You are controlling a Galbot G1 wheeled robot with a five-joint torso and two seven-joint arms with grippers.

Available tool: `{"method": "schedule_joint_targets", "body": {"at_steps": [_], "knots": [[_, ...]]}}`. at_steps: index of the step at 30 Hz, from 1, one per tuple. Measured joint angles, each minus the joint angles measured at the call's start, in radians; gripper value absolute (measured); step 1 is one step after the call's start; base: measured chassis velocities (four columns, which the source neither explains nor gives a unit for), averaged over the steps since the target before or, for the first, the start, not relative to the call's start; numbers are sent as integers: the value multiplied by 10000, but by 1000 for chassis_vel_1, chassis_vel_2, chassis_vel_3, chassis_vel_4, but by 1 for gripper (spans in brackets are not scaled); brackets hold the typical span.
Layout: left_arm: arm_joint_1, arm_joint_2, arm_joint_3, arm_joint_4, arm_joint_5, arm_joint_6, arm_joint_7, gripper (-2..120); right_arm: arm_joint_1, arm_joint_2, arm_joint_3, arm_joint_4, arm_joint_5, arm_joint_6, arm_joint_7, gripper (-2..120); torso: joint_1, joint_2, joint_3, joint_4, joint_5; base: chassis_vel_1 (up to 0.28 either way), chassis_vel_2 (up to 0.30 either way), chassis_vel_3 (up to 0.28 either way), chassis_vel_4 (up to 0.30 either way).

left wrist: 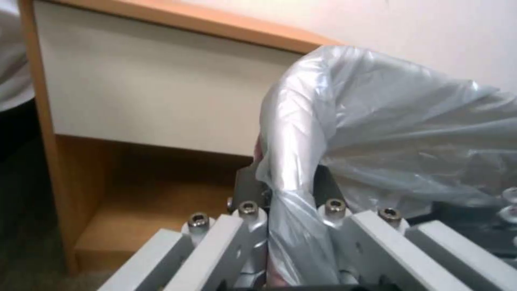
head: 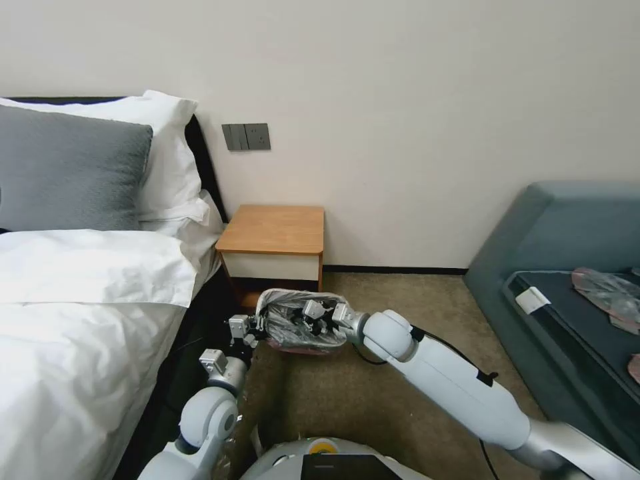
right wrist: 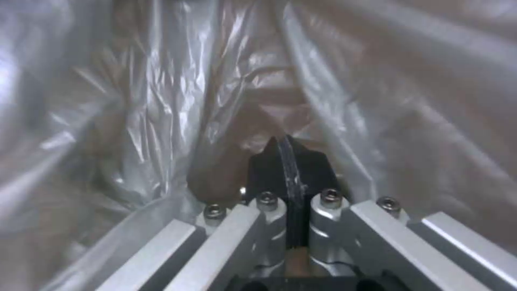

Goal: Pick up the garbage bag from the table and place it over the trash can.

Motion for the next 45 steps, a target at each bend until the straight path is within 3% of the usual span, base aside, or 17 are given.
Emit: {"method": "schedule_joint_targets", "body": {"at_steps": [14,45], "knots": [[43,74,173,-68,964,-267,534,4,174,355,-533,-338,-1109,-126,462,0,0,0,0,1,-1,0,0,0,0],[171,119,443,-379,1167,-193,548,4,512,908,-1169,-1577,-2825,-386,625,0,0,0,0,1,0,0,0,0,0]]}}
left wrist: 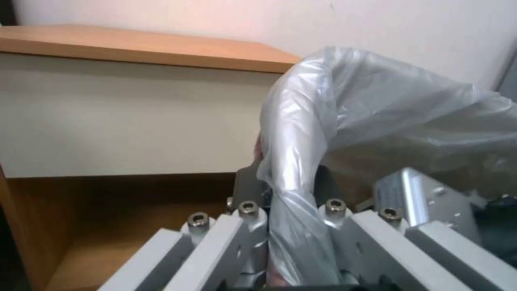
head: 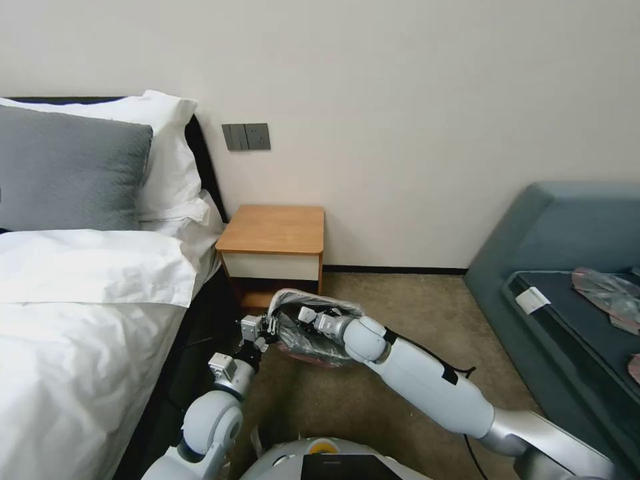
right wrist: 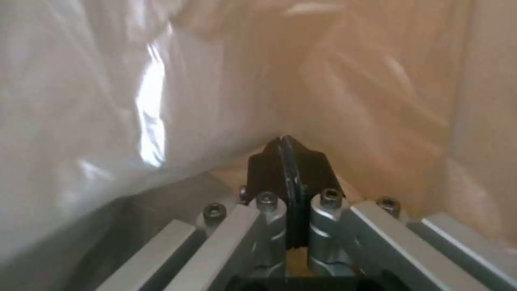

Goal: Pick up the garbage bag from the table and place it over the trash can.

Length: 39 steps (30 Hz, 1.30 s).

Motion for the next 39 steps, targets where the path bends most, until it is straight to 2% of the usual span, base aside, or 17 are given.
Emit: {"method": "schedule_joint_targets", "body": {"at_steps": [10,17,27,32,35,39], "knots": [[29,28,3,-104,-4,17,13,4,9,162,16,-568,-111,88,-51,0,0,0,0,0,0,0,0,0,0],[8,22,6,-58,-17,23,17,4,-12,146,85,-495,-96,99,-13,0,0,0,0,0,1,0,0,0,0],[-180,-26,-60,479,-90,-17,-95,4,-229,-613,87,1244,781,-111,134,0,0,0,0,0,0,0,0,0,0],[-188,-32,-90,580,-364,-45,-145,4,-528,-978,360,1737,1119,-168,199,0,0,0,0,0,0,0,0,0,0],[-212,-52,-83,613,-491,-32,-203,4,-772,-1138,670,1975,1553,-169,336,0,0,0,0,0,2,0,0,0,0],[-222,-84,-76,712,-659,38,-373,4,-1781,-1452,1773,2692,2674,-115,579,0,0,0,0,-1,3,0,0,0,0]]}}
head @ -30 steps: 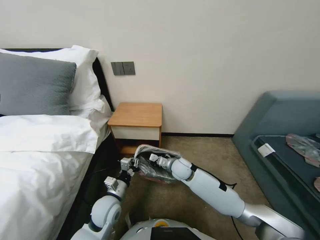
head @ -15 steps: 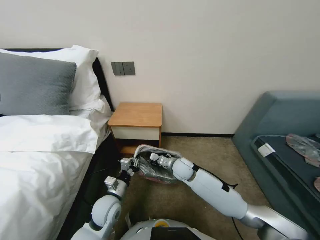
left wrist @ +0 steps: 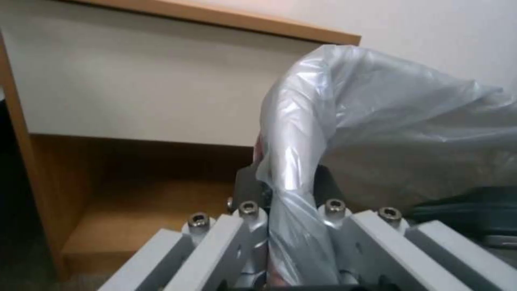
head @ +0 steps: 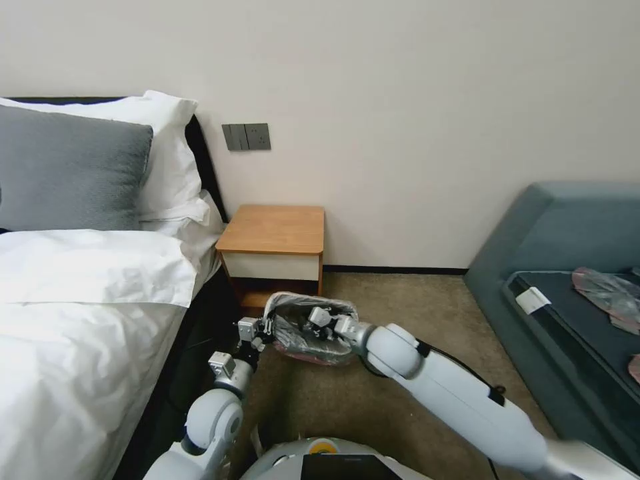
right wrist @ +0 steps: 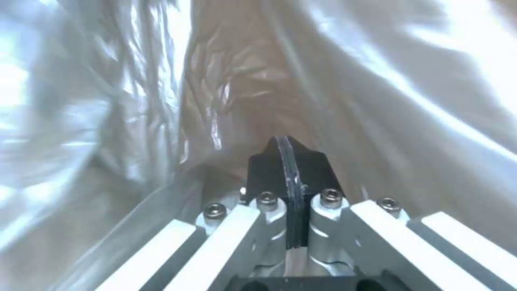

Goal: Pick up the garbage bag from the table and place it over the trash can.

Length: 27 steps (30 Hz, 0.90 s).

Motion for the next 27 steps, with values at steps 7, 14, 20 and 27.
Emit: {"method": "schedule_joint_targets", "body": {"at_steps": [7,14,20,27], "knots": [[41,-25,-51,11,-585,328,-549,4,-988,-569,1508,1180,1648,-4,127,0,-1,0,-1,-4,-3,0,0,0,0],[267,-354,-155,-176,-927,1172,-1920,4,-1622,461,2775,1459,1146,499,860,0,0,0,0,6,-3,0,0,0,0],[181,-249,181,-213,-1392,1554,-2301,4,-3612,1406,4175,1610,-231,1907,1837,12,0,0,-1,-2,-1,0,0,0,0],[-52,1,593,-56,-1697,1670,-2449,3,-5984,2835,5642,1613,-1806,3696,2476,36,-1,0,-1,0,-1,0,0,0,0]]}}
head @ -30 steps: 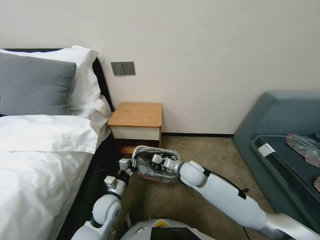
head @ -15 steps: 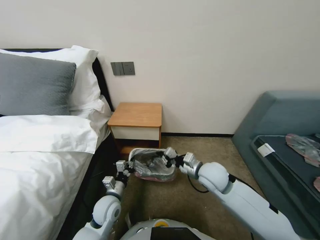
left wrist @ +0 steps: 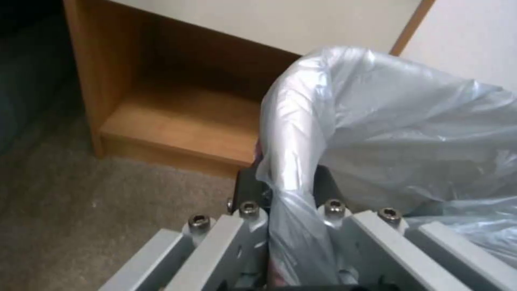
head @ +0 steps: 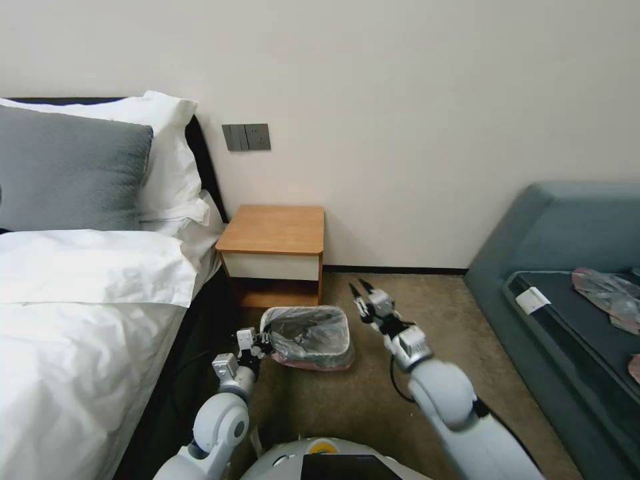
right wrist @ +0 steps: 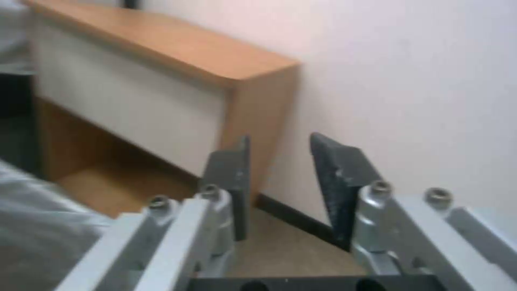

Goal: Pick up the garbage bag from the table and place it over the trash can.

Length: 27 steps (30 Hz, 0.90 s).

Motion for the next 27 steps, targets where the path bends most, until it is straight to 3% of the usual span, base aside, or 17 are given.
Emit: {"method": "schedule_joint_targets", "body": {"at_steps": [9,17,27], "knots": [[-241,476,1192,-112,-661,491,-743,3,-2471,1864,1593,451,-901,1443,87,72,0,0,0,-3,-3,0,0,0,0],[-129,455,1981,-403,-1081,961,-1842,3,-2950,2323,1961,318,-1047,2061,66,99,0,0,0,1,-1,0,0,0,0],[-193,273,1817,-148,-1052,1119,-2376,3,-2999,2329,2015,235,-1020,2089,59,100,0,0,1,2,-1,0,0,0,0]]}}
